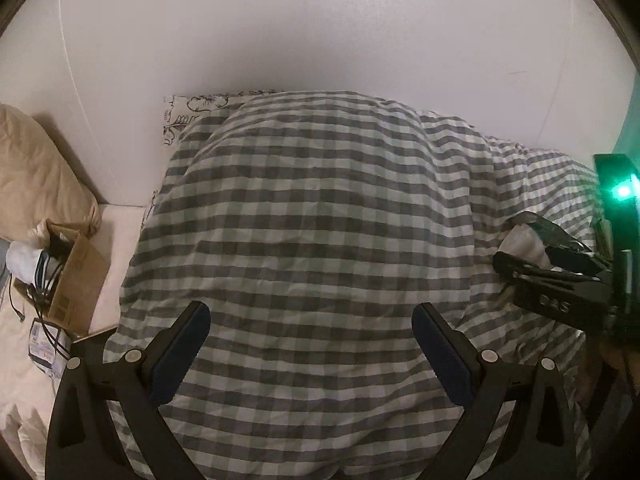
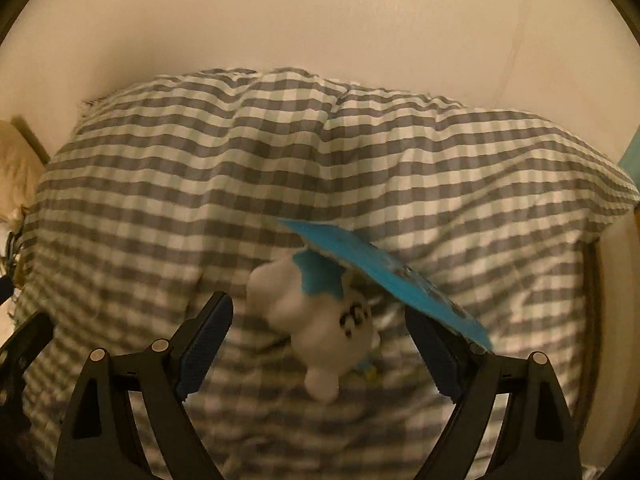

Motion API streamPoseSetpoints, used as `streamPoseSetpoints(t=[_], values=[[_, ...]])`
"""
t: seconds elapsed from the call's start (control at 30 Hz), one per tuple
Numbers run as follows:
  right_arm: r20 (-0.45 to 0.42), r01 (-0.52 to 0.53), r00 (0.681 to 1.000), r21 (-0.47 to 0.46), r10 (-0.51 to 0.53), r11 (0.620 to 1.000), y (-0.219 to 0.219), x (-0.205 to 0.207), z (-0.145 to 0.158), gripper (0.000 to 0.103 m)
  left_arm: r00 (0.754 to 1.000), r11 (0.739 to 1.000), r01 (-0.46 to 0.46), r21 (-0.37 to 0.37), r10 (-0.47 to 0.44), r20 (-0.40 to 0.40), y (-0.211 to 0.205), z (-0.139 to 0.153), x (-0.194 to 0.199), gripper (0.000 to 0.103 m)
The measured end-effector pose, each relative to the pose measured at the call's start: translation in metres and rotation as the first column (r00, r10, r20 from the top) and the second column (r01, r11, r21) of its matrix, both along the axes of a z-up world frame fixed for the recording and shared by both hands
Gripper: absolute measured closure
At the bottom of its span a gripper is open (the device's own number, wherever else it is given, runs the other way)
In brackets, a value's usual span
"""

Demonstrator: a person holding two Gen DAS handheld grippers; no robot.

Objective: Organize objects
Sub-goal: 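Grasp the white plush toy with the right tool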

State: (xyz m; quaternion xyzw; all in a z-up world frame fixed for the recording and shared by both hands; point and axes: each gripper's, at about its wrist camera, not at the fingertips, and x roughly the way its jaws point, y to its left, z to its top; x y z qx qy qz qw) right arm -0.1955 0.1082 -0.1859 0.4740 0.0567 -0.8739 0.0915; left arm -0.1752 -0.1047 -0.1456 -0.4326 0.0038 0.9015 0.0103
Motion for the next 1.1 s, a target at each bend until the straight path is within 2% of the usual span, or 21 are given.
streamPoseSetpoints(t=[0.03,0.07,0.2,0.27,0.37,0.5,0.7,0.87,1.03,1.1], values=[[0.012,0.008,1.000,0.009,-0.008,1.000,0.000,-0.003,-0.004,0.035,1.000,1.000,0.003,0.000,-0.003,-0.003,0.000,0.000,0.001,0.000],[0.023,0.009,1.000,0.013,-0.009,1.000,0.000,-0.003,-0.007,0.042,1.000,1.000,0.006,-0.002,-0.006,-0.003,0.001,0.000,0.003,0.000],[0.012,-0.009,1.000,0.036,0.009,0.999,0.000,0.012,-0.004,0.042,1.000,1.000,-0.004,-0.019,0.004,0.011,0.002,-0.001,0.009,0.000],[0.015,-0.031,0.999,0.016,0.031,0.999,0.002,0.026,0.005,0.042,1.000,1.000,-0.011,-0.025,0.011,0.009,0.002,0.005,0.016,0.000],[0.001,-0.062,0.998,-0.027,0.062,0.998,0.010,0.057,0.030,0.042,1.000,0.999,-0.011,-0.041,0.011,-0.002,0.007,0.019,0.030,0.000],[-0.063,-0.099,0.993,-0.051,0.096,0.994,0.030,0.105,0.073,0.042,0.999,0.999,0.020,-0.042,-0.021,-0.029,0.031,0.045,0.053,0.000],[-0.144,-0.029,0.989,-0.036,0.024,0.999,0.079,0.129,0.121,0.042,0.995,0.995,0.081,-0.053,-0.084,-0.048,0.084,0.069,0.072,0.000],[-0.158,-0.009,0.987,-0.028,0.005,1.000,0.100,0.128,0.119,0.042,0.992,0.991,0.114,-0.070,-0.117,-0.038,0.126,0.064,0.064,0.000],[-0.139,0.026,0.990,-0.034,-0.030,0.999,0.125,0.113,0.104,0.042,0.990,0.986,0.139,-0.097,-0.139,0.004,0.158,0.042,0.038,0.000],[-0.160,0.046,0.986,-0.062,-0.055,0.997,0.138,0.114,0.109,0.042,0.989,0.985,0.147,-0.094,-0.147,0.011,0.170,0.033,0.028,0.000]])
